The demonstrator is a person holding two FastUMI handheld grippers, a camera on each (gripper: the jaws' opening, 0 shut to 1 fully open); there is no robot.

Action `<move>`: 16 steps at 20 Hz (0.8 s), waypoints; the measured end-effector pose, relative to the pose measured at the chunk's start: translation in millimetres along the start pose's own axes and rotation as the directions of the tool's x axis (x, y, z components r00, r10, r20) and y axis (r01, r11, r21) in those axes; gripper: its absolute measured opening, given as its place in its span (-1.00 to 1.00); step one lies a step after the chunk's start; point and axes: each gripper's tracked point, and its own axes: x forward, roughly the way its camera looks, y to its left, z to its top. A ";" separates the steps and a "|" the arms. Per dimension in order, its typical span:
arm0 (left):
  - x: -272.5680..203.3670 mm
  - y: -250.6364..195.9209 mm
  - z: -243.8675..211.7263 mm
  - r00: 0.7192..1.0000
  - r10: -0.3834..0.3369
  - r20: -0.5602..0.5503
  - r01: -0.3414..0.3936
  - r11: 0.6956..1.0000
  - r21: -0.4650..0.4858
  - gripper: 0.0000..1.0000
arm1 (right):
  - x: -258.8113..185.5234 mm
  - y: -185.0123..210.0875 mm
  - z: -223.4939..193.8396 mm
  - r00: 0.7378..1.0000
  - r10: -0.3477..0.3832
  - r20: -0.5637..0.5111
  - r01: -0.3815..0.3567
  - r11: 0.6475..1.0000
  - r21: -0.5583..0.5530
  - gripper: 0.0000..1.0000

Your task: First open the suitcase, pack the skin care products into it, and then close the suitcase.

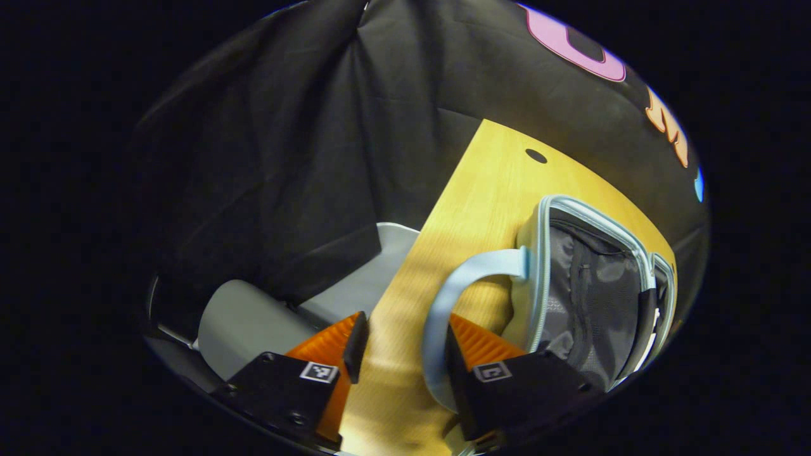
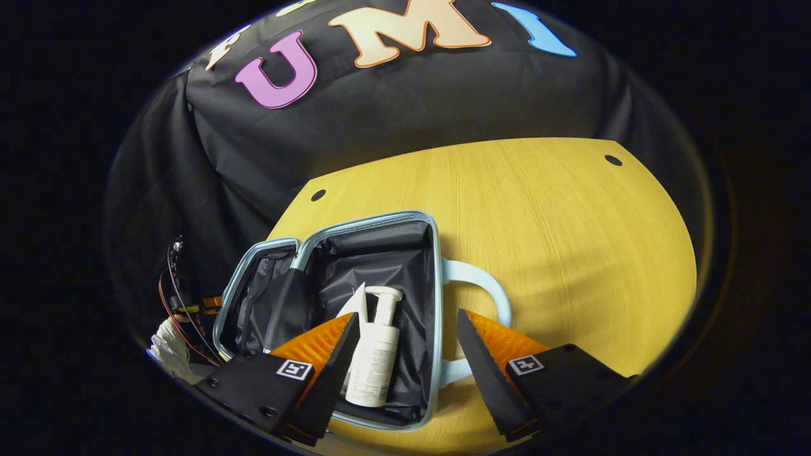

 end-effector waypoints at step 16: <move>-182.5 -124.5 78.4 0.965 -0.119 0.232 0.081 0.982 0.169 -1.00 | -40.8 -43.9 16.1 0.993 0.097 0.062 -0.098 0.995 0.010 0.92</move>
